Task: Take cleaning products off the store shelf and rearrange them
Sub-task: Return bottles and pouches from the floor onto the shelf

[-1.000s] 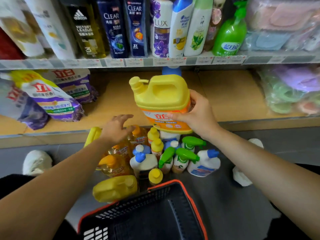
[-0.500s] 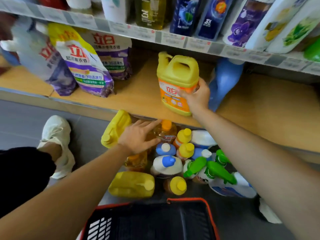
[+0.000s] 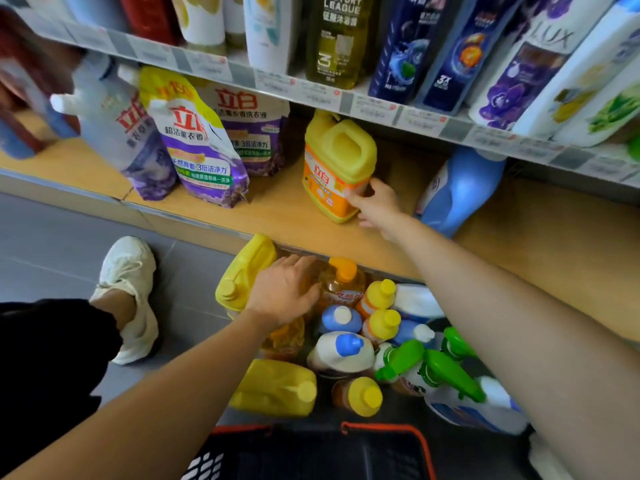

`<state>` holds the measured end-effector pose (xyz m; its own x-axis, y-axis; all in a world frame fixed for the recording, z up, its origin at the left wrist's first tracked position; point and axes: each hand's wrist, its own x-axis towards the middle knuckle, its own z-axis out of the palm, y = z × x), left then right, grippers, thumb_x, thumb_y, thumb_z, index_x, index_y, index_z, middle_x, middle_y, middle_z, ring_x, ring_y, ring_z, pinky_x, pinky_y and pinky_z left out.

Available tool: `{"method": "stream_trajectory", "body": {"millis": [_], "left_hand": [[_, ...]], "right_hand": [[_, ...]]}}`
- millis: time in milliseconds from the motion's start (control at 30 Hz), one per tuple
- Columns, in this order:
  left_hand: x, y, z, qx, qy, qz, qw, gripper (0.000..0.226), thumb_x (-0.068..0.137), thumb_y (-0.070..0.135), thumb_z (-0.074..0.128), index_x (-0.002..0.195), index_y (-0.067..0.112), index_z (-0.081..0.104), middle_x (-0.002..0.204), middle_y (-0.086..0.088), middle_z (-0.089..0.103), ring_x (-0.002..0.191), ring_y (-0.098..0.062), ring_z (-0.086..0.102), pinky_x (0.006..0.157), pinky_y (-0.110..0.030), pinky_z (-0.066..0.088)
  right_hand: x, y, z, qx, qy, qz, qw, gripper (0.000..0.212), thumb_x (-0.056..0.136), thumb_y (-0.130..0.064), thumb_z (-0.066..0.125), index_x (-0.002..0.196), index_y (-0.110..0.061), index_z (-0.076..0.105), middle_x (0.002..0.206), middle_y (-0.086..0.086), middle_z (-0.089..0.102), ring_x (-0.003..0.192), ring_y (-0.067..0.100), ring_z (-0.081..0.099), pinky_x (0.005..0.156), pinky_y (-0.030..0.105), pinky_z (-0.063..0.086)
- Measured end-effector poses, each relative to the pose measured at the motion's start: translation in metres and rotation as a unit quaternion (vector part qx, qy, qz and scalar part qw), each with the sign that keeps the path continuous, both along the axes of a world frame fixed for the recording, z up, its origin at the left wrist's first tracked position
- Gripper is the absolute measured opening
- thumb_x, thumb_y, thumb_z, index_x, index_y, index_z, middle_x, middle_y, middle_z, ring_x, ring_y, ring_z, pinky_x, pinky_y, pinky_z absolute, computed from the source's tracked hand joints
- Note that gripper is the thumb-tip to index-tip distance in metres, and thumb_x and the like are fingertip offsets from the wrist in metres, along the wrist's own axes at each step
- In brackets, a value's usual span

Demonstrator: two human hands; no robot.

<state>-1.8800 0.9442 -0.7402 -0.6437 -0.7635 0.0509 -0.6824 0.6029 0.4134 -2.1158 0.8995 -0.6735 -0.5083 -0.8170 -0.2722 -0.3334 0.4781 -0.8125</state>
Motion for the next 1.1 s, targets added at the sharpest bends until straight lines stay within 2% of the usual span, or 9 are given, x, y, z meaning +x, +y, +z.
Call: {"method": "stream_trajectory", "body": {"millis": [133, 233, 333, 533, 633, 767, 900, 1000, 1100], "left_hand": [[0.002, 0.003, -0.003, -0.015, 0.031, 0.065, 0.997, 0.044, 0.083, 0.054, 0.051, 0.113, 0.027, 0.067, 0.095, 0.004, 0.069, 0.087, -0.022, 0.068, 0.059, -0.027, 0.043], [0.003, 0.002, -0.005, -0.008, 0.041, 0.089, 0.995, 0.041, 0.083, 0.056, 0.048, 0.106, 0.028, 0.068, 0.093, 0.005, 0.070, 0.082, -0.020, 0.067, 0.058, -0.025, 0.040], [0.002, 0.001, -0.005, -0.009, 0.042, 0.086, 0.995, 0.037, 0.084, 0.054, 0.048, 0.101, 0.027, 0.068, 0.089, 0.006, 0.069, 0.080, -0.019, 0.066, 0.056, -0.026, 0.041], [0.003, 0.002, -0.003, 0.004, 0.066, 0.084, 0.994, 0.037, 0.084, 0.053, 0.050, 0.099, 0.026, 0.071, 0.091, 0.006, 0.069, 0.081, -0.017, 0.065, 0.061, -0.029, 0.050], [0.005, 0.002, -0.003, 0.022, 0.073, 0.086, 0.993, 0.042, 0.085, 0.055, 0.046, 0.104, 0.027, 0.071, 0.098, 0.008, 0.071, 0.086, -0.016, 0.066, 0.069, -0.032, 0.055], [0.006, 0.002, -0.001, 0.018, 0.067, 0.087, 0.994, 0.044, 0.086, 0.056, 0.044, 0.106, 0.028, 0.071, 0.099, 0.008, 0.071, 0.087, -0.015, 0.066, 0.070, -0.033, 0.055], [0.008, 0.006, 0.002, -0.041, 0.049, 0.065, 0.996, 0.044, 0.089, 0.052, 0.042, 0.108, 0.026, 0.071, 0.094, 0.007, 0.069, 0.087, -0.015, 0.065, 0.064, -0.033, 0.054], [0.013, 0.007, 0.007, -0.094, 0.067, 0.062, 0.991, 0.038, 0.090, 0.044, 0.044, 0.104, 0.025, 0.073, 0.091, 0.005, 0.071, 0.087, -0.017, 0.067, 0.063, -0.035, 0.054], [0.023, 0.001, 0.014, -0.122, 0.092, 0.098, 0.983, 0.027, 0.088, 0.039, 0.052, 0.101, 0.026, 0.073, 0.090, 0.006, 0.071, 0.085, -0.017, 0.067, 0.062, -0.032, 0.053]], "right_hand": [[0.009, -0.005, -0.005, -0.092, 0.026, -0.030, 0.995, 0.070, 0.076, -0.041, 0.085, 0.135, -0.023, 0.052, 0.138, 0.003, 0.058, 0.126, 0.024, 0.055, 0.099, 0.039, 0.050], [0.011, -0.011, -0.008, -0.134, 0.008, -0.070, 0.988, 0.065, 0.072, -0.039, 0.089, 0.125, -0.024, 0.055, 0.128, 0.001, 0.062, 0.118, 0.021, 0.058, 0.099, 0.045, 0.053], [0.006, -0.012, -0.012, -0.155, 0.013, -0.046, 0.987, 0.060, 0.072, -0.036, 0.089, 0.122, -0.026, 0.058, 0.121, -0.002, 0.065, 0.110, 0.016, 0.060, 0.096, 0.042, 0.055], [-0.009, -0.031, -0.015, -0.113, 0.008, 0.066, 0.991, 0.063, 0.080, -0.031, 0.084, 0.132, -0.018, 0.051, 0.135, 0.005, 0.062, 0.123, 0.021, 0.060, 0.104, 0.048, 0.051], [0.000, -0.048, -0.014, -0.109, 0.026, 0.073, 0.991, 0.063, 0.085, -0.033, 0.079, 0.137, -0.019, 0.047, 0.139, 0.004, 0.059, 0.126, 0.021, 0.057, 0.103, 0.040, 0.050], [0.006, -0.062, -0.011, -0.099, 0.030, 0.059, 0.993, 0.066, 0.087, -0.033, 0.076, 0.142, -0.019, 0.042, 0.143, 0.005, 0.054, 0.130, 0.024, 0.053, 0.095, 0.032, 0.045], [-0.005, -0.056, -0.005, -0.084, 0.056, 0.063, 0.993, 0.062, 0.092, -0.033, 0.072, 0.144, -0.019, 0.041, 0.145, 0.007, 0.052, 0.134, 0.025, 0.050, 0.101, 0.035, 0.044], [-0.005, -0.043, -0.007, -0.075, 0.127, 0.024, 0.989, 0.052, 0.095, -0.032, 0.067, 0.141, -0.016, 0.048, 0.139, 0.009, 0.059, 0.130, 0.030, 0.054, 0.106, 0.043, 0.046], [0.008, -0.015, -0.015, -0.066, 0.100, 0.047, 0.992, 0.061, 0.093, -0.030, 0.071, 0.146, -0.015, 0.044, 0.139, 0.008, 0.059, 0.128, 0.026, 0.055, 0.098, 0.033, 0.043]]}}
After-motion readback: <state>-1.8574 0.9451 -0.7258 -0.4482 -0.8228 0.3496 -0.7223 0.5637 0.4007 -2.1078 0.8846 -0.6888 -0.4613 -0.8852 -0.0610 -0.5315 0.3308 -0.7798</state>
